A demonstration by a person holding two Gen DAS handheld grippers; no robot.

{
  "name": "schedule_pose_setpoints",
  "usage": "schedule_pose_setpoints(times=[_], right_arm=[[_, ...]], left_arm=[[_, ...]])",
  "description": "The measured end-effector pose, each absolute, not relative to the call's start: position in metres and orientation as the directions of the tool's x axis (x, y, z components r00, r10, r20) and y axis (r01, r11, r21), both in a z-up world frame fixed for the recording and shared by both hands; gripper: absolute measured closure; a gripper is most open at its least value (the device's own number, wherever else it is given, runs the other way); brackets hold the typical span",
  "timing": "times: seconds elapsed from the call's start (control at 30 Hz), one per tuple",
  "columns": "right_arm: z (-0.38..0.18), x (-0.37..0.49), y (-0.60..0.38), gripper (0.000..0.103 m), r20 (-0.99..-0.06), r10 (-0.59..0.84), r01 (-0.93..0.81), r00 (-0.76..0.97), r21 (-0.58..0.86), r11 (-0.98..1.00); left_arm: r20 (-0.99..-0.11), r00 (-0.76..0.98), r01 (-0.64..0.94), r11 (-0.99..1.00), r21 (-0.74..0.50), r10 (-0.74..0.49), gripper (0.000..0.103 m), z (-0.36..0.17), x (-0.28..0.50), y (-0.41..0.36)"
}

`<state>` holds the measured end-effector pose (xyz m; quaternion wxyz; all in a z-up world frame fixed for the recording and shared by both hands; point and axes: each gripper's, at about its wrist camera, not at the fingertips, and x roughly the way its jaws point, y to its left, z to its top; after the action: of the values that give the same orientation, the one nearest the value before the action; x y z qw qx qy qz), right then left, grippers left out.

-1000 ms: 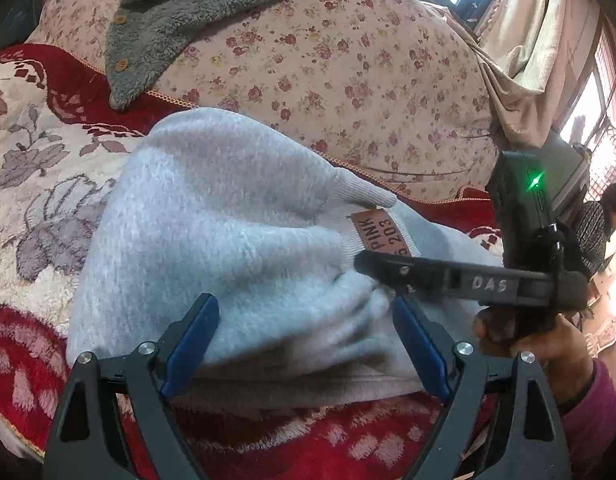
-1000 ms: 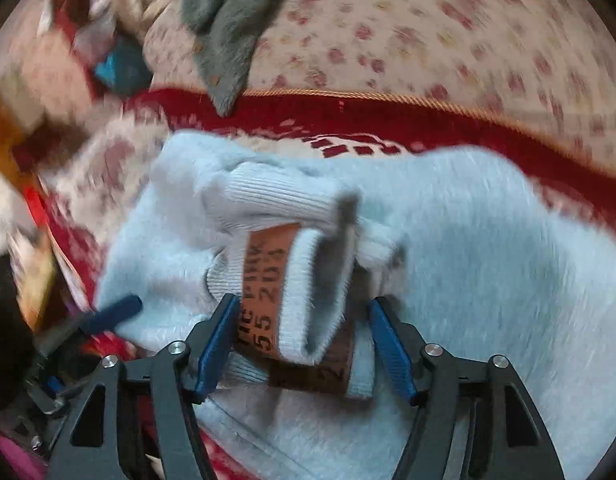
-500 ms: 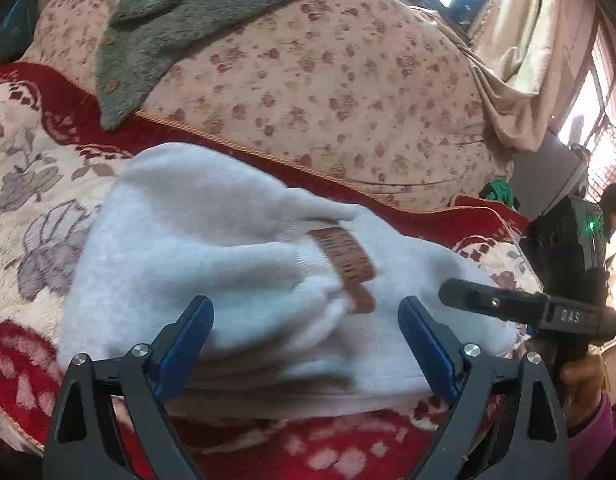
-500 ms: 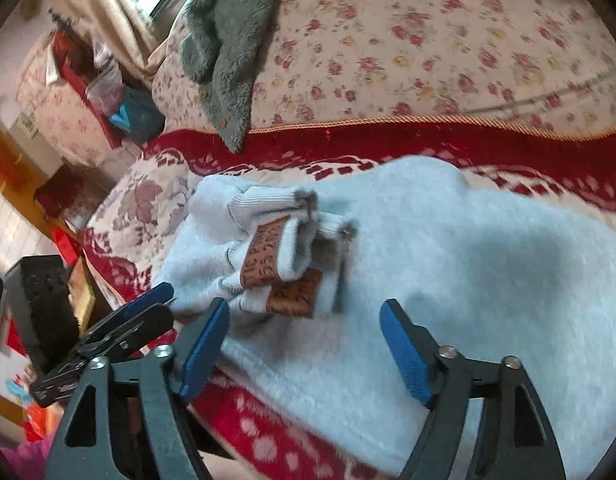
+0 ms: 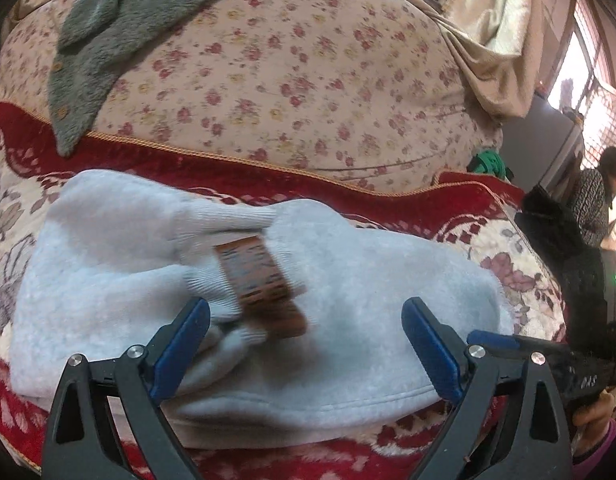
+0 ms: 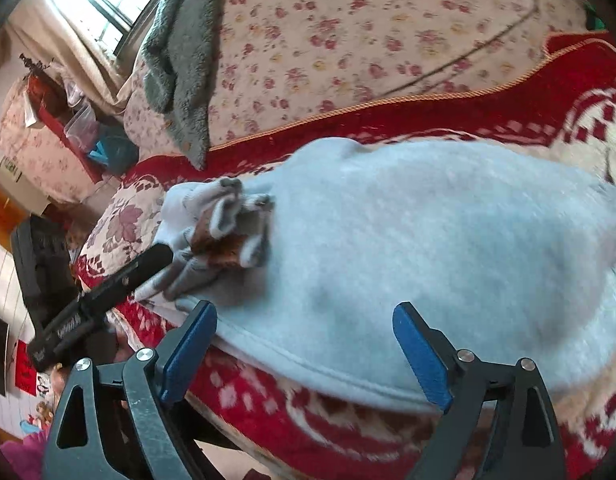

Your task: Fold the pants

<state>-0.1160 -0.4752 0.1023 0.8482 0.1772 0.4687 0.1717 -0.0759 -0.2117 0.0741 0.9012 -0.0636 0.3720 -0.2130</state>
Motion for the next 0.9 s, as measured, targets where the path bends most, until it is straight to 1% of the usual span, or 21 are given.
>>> schedule_pose_setpoints(times=[0.2, 0.27, 0.4, 0.47, 0.63, 0.7, 0.8, 0.9], right_arm=[[0.089, -0.143, -0.506, 0.008, -0.742, 0.454, -0.08, 0.493, 0.482, 0.873], [0.082, -0.154, -0.516, 0.008, -0.738, 0.467, -0.064, 0.487, 0.503, 0.862], [0.068, -0.172, -0.533, 0.007, -0.752, 0.446, -0.01, 0.485, 0.506, 0.863], [0.06, -0.178, -0.544, 0.007, -0.744, 0.459, 0.017, 0.486, 0.533, 0.846], [0.046, -0.178, -0.564, 0.006, -0.708, 0.476, 0.079, 0.521, 0.595, 0.8], [0.044, -0.177, -0.572, 0.006, -0.671, 0.482, 0.075, 0.563, 0.622, 0.779], [0.035, -0.171, -0.58, 0.005, -0.652, 0.479, 0.1, 0.588, 0.646, 0.757], [0.029, -0.164, -0.585, 0.005, -0.607, 0.494, 0.099, 0.623, 0.687, 0.72]], left_arm=[[-0.654, 0.609, 0.378, 0.889, -0.259, -0.449, 0.007, 0.074, -0.068, -0.239], [-0.656, 0.593, 0.396, 0.879, -0.266, -0.466, 0.007, 0.074, -0.063, -0.249], [-0.659, 0.571, 0.431, 0.862, -0.267, -0.49, 0.007, 0.076, -0.054, -0.267], [-0.66, 0.548, 0.459, 0.844, -0.278, -0.515, 0.007, 0.076, -0.048, -0.279], [-0.68, 0.481, 0.533, 0.801, -0.274, -0.553, 0.007, 0.073, -0.032, -0.315], [-0.687, 0.451, 0.563, 0.779, -0.276, -0.569, 0.007, 0.072, -0.026, -0.329], [-0.694, 0.397, 0.598, 0.743, -0.301, -0.601, 0.007, 0.07, -0.011, -0.35], [-0.7, 0.324, 0.643, 0.691, -0.331, -0.637, 0.006, 0.067, 0.006, -0.373]])
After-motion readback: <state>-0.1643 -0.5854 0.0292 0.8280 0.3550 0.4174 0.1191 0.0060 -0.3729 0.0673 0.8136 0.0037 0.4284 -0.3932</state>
